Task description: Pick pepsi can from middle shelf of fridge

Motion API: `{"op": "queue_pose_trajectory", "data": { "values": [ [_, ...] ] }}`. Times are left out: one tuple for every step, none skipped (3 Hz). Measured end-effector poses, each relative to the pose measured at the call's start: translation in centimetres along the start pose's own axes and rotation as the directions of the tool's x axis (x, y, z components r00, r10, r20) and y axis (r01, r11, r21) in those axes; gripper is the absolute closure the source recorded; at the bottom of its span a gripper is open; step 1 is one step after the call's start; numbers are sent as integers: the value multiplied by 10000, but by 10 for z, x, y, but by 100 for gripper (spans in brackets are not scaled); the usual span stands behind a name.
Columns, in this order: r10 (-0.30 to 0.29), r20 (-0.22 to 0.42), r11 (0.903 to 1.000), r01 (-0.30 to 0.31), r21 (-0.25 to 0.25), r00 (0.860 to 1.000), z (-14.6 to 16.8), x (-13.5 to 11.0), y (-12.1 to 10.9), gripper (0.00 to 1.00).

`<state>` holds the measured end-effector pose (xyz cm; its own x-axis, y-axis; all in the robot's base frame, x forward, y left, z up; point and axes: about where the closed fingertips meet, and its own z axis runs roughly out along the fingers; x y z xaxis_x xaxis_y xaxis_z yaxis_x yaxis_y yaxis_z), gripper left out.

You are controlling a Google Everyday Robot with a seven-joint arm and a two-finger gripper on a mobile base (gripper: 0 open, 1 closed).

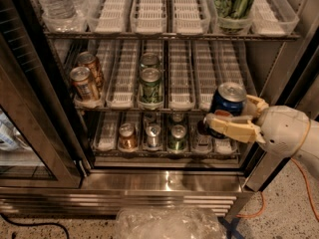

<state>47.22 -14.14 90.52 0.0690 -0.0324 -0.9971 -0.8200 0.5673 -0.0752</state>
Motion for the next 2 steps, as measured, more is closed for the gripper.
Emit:
{"op": "queue_pose_trajectory", "data": {
  "values": [
    [528, 300, 9978, -515, -424, 9982, -14, -2, 32, 100],
    [668, 293, 9918, -632, -1109, 9973, -17, -11, 57, 100]
  ]
}}
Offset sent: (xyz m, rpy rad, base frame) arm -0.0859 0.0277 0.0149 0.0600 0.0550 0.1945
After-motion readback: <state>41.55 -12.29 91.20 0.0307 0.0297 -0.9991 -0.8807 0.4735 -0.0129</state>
